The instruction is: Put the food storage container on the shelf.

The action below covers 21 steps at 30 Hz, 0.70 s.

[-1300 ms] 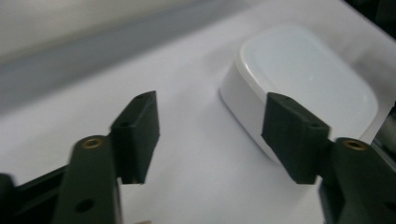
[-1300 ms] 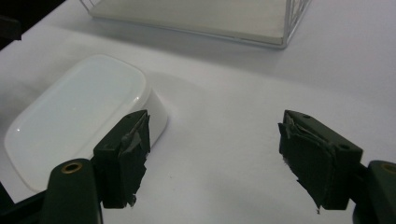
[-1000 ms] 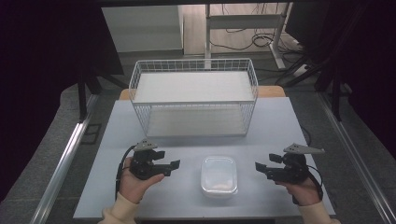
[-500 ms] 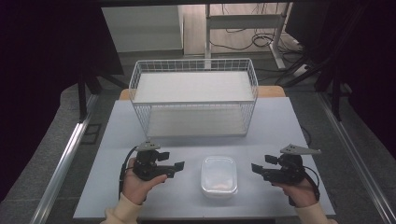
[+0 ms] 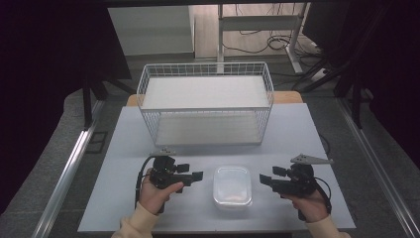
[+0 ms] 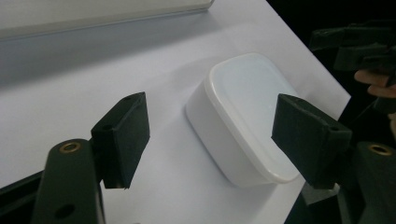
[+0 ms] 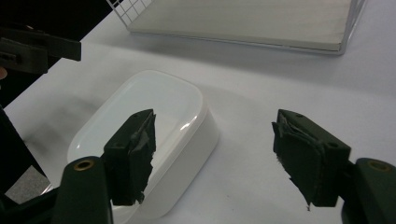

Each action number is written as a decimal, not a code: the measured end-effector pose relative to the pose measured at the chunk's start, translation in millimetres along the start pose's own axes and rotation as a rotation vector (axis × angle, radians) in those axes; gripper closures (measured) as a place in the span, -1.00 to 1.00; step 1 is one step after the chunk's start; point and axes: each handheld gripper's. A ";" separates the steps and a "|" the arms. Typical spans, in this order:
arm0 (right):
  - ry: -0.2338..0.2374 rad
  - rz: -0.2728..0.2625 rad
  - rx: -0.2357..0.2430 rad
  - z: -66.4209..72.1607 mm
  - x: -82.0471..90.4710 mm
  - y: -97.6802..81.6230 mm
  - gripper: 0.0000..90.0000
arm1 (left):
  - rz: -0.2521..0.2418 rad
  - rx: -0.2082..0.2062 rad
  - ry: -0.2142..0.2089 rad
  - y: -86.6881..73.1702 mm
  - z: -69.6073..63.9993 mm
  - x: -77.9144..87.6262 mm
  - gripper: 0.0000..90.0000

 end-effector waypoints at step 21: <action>0.093 0.108 -0.059 15.0 -38.4 -4.0 -0.11 | 0.091 0.074 -0.129 0.5 -4.4 -41.1 -0.18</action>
Point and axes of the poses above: each handheld gripper's, and its own axes: x roughly backward along the jaws, y roughly out of its top, z roughly to its left, and after that the axes turned 14 degrees about z, right-handed
